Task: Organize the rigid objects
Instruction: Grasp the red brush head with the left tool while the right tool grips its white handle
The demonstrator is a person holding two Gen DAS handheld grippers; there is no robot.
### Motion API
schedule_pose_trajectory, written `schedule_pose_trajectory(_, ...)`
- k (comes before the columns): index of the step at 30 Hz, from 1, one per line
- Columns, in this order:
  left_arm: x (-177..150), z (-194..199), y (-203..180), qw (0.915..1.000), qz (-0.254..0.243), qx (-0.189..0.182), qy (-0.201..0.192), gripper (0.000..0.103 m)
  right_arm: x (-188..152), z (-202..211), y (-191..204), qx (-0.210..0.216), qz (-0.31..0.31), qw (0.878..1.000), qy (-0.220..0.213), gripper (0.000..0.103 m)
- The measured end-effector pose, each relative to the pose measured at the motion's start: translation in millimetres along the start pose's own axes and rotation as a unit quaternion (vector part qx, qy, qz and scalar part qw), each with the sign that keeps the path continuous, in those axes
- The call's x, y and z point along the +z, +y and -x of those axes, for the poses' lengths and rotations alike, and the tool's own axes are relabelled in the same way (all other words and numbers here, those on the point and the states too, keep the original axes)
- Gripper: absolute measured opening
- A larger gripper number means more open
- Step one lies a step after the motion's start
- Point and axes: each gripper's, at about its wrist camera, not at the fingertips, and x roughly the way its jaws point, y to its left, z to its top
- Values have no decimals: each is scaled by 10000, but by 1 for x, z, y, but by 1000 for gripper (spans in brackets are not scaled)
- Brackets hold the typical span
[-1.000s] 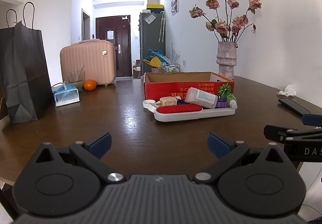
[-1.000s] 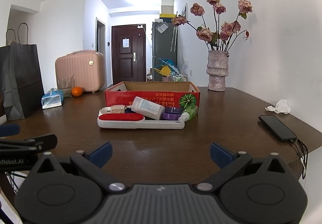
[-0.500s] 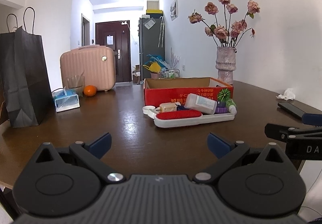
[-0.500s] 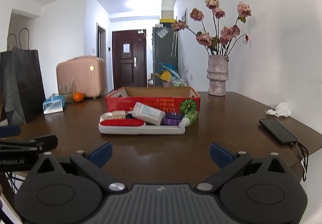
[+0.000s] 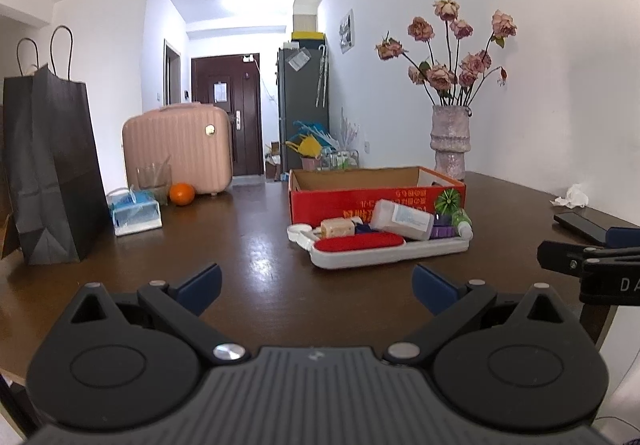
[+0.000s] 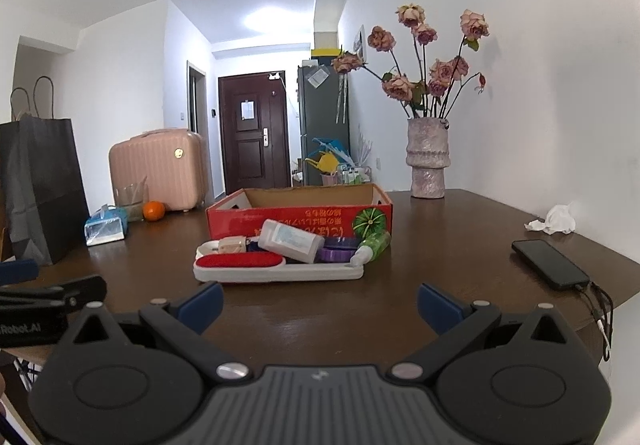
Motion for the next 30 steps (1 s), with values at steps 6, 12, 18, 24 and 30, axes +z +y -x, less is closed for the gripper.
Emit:
schedule_pose_trajectory(6,6,-15,2,9999,-118,-20,68,103,-2,-11,-5,-34,-7,9999,101,103)
schedule_pose_trajectory(12,15,-42,3,9981,-118,-46,609,103,1,-36,-18,67,-59,9981,616,103)
schedule_pose_trajectory(18,16,-78,11,9834,-110,-308,1786,103,14,-61,-26,206,218,9902,1362,103)
schedule_pose_trajectory(24,21,-110,25,9717,88,-312,2338,103,26,-89,-40,410,217,9829,1780,103)
schedule_pose_trajectory(30,38,-149,40,9636,303,-345,2633,103,36,-125,-60,744,91,9767,2012,103)
